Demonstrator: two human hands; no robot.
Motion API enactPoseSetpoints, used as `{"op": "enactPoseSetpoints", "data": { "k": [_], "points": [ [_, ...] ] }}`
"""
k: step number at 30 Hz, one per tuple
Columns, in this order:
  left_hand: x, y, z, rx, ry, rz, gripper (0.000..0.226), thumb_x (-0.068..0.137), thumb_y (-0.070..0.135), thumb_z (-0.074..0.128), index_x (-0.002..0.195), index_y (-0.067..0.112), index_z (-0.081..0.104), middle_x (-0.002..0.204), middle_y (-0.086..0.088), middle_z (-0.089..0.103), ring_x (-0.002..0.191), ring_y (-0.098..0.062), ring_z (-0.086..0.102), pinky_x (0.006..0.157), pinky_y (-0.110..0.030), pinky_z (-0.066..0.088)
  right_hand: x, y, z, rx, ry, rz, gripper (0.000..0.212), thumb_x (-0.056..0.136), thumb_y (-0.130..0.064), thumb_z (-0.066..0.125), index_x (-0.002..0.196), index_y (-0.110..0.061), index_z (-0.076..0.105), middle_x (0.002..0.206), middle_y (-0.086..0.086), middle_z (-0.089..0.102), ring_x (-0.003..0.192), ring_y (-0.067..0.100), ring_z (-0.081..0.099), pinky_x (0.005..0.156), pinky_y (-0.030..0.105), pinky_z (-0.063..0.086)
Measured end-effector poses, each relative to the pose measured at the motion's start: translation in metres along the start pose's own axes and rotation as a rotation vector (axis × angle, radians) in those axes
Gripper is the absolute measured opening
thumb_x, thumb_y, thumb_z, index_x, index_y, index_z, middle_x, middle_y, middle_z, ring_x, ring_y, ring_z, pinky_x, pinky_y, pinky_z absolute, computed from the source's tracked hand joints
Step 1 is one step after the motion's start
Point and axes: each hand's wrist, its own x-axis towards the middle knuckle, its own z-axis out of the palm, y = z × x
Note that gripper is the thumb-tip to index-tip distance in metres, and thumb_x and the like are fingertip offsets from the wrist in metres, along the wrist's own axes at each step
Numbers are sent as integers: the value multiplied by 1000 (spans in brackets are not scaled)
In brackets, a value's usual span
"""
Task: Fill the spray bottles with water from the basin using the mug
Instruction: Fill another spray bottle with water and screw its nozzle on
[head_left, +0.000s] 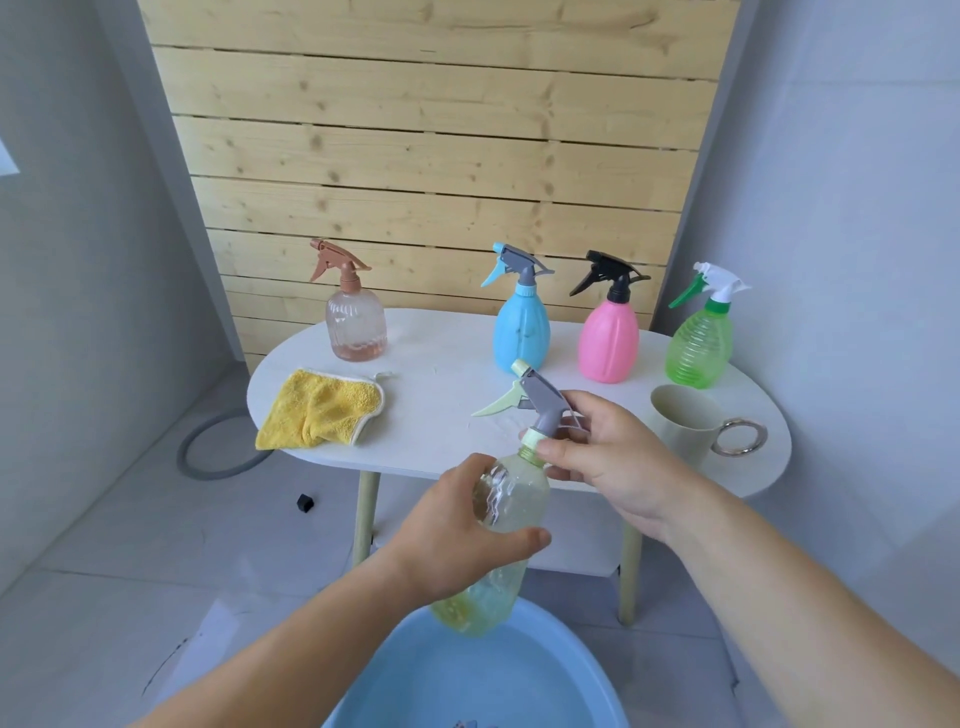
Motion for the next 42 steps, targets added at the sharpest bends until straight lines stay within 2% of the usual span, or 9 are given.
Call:
{"op": "enactPoseSetpoints", "data": {
  "k": [3,6,10,17,20,24,31,37,42],
  "points": [
    [-1,-2,-1,2,-12,-5,54,76,48,88,116,32,57,104,10,66,87,-4,62,70,-11,46,2,-1,-4,38,8,38,30,89,-5,67,115,-21,65,103,-1,72,100,15,66,87,39,55],
    [-1,-2,1,-7,-21,15,50,77,44,89,114,31,58,103,7,68,89,-6,61,73,-13,47,3,5,3,-100,37,50,17,87,-27,73,101,-23,64,92,1,64,86,11,64,79,35,55],
    [-1,-5,1,33,-25,4,52,76,46,88,116,31,57,106,6,68,95,-10,64,83,-23,51,6,5,3,-146,151,-4,13,85,-19,76,94,-21,67,86,-3,66,80,12,61,74,31,52],
    [3,-24,-9,45,20,-127,53,78,44,86,117,31,53,101,9,65,90,-5,62,75,-18,49,20,-13,-28,100,424,-55,16,84,-15,77,97,-19,68,87,-2,67,79,11,61,69,25,49],
    [5,-33,-12,-23,63,-242,50,79,41,86,115,30,54,105,-4,66,84,-12,62,74,-26,50,23,-17,-33,191,518,-94,13,86,-15,76,92,-20,66,88,-2,65,81,12,60,71,24,50],
    [7,-39,-11,-125,79,-331,47,80,39,86,112,23,56,97,-6,64,79,-16,60,73,-30,51,33,-13,-24,434,535,-49,15,86,-9,75,89,-17,62,93,5,64,78,13,60,70,19,53],
    [2,-43,-5,-219,61,-409,56,79,40,88,122,23,55,99,-1,63,86,-16,65,76,-29,52,57,5,-6,720,481,93,34,88,1,69,119,-8,60,104,10,63,74,12,62,68,19,57],
    [1,-40,-6,-166,39,-347,48,78,42,88,110,26,56,94,0,61,79,-14,61,80,-32,55,74,31,8,492,523,266,24,88,-6,72,107,-17,61,95,4,65,81,19,63,64,28,54],
    [1,-35,-7,-128,4,-309,61,61,57,85,108,30,57,96,-5,67,79,-14,63,90,-45,59,80,35,10,221,523,357,23,84,-13,77,102,-10,63,79,4,56,60,18,56,43,24,51]
  ]
}}
